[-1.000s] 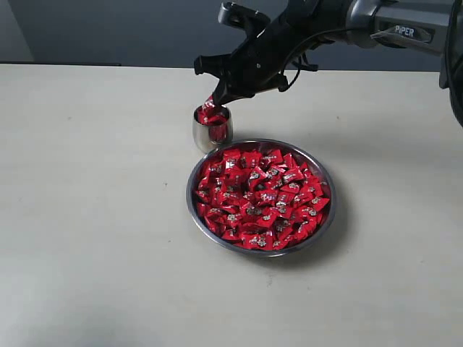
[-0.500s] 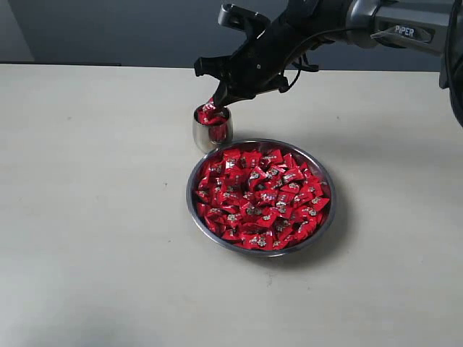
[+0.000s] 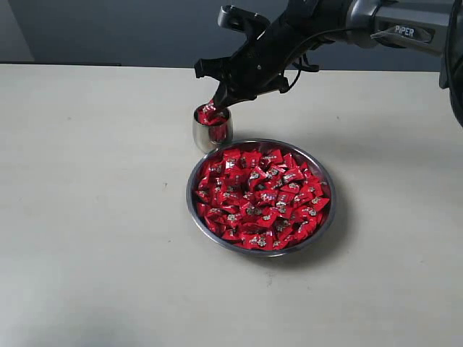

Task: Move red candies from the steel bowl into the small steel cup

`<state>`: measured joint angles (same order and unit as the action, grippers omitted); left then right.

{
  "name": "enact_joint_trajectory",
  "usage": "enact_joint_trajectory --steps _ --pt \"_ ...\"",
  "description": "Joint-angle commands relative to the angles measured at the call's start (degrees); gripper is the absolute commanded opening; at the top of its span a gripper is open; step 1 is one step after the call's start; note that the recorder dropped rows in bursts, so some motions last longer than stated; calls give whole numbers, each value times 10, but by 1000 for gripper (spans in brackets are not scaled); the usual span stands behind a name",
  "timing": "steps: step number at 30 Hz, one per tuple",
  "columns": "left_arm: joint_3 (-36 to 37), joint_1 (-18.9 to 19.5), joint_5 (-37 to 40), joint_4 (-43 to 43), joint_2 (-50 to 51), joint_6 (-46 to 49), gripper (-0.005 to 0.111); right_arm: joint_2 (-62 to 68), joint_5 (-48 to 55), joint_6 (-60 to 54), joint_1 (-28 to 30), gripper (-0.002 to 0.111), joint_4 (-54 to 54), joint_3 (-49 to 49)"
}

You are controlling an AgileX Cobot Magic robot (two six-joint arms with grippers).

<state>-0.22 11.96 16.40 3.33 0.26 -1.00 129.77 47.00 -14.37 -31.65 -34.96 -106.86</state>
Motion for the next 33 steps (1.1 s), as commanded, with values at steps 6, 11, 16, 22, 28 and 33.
enact_joint_trajectory --steps 6,11,16,22,28,33 --pt "2 -3 -1 3 -3 -1 0 -3 -3 -6 2 27 4 -3" --pt "2 -3 -1 3 -3 -1 0 -3 -11 -6 2 27 4 -3" --pt "2 -3 -1 3 -3 -1 0 -6 -8 -6 2 27 4 -3" --pt "2 -3 -1 3 -3 -1 0 -39 -4 -6 2 27 1 -4" --pt "2 -3 -1 3 -3 -1 0 -55 -12 -6 2 27 19 -4" --pt "2 -3 -1 3 -3 -1 0 -55 -7 -5 2 23 35 -4"
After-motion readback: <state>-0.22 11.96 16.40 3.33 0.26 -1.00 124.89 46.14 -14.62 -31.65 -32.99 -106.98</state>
